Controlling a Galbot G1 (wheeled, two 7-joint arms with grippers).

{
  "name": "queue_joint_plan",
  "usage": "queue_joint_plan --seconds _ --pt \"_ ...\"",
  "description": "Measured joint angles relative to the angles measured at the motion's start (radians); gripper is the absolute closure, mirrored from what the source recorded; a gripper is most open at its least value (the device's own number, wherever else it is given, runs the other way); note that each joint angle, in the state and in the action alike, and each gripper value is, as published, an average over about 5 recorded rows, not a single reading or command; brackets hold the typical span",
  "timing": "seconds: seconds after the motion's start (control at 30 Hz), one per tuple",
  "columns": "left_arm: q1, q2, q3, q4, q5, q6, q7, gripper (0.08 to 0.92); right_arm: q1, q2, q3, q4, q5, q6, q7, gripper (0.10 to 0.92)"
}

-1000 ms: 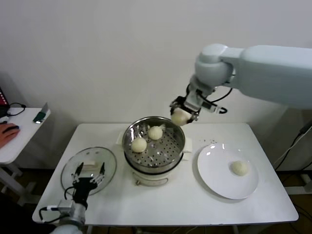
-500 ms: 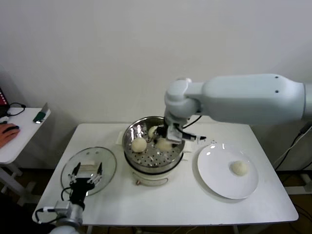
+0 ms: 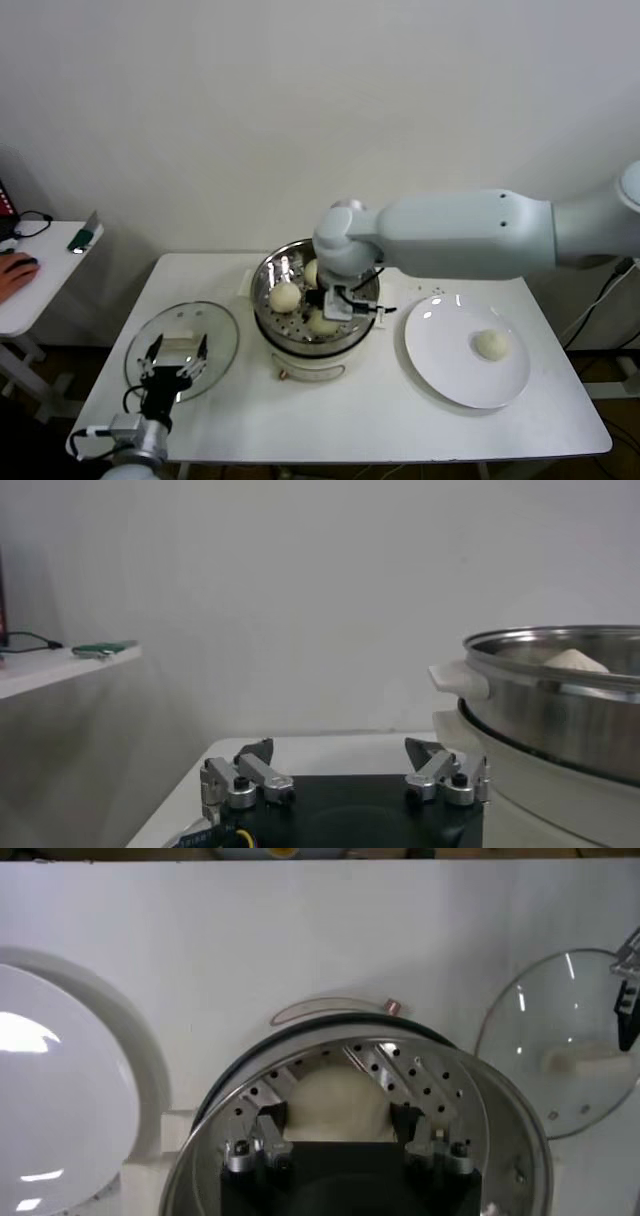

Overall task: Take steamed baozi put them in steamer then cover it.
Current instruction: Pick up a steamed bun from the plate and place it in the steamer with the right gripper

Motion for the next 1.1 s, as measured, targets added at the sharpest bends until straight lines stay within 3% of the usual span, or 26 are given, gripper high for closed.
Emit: queue_joint_plan --seconds 0.4,0.67,1.1 --pt "-0.003 0.0 -0.002 0.005 -0.006 -0.004 0.0 0.177 -0.059 0.053 0.001 -0.065 -0.031 -0.002 0.015 0.331" --pt "-0.005 0.0 -0.003 0.007 -0.009 -0.005 0.0 0.177 -0.069 0.07 0.002 -0.087 -0.033 0.002 0.027 0.207" --pt "-0.006 0.0 0.0 0.01 -0.009 -0.007 0.0 0.177 -0.001 0.031 0.012 -0.1 0.059 0.042 -0.021 0.203"
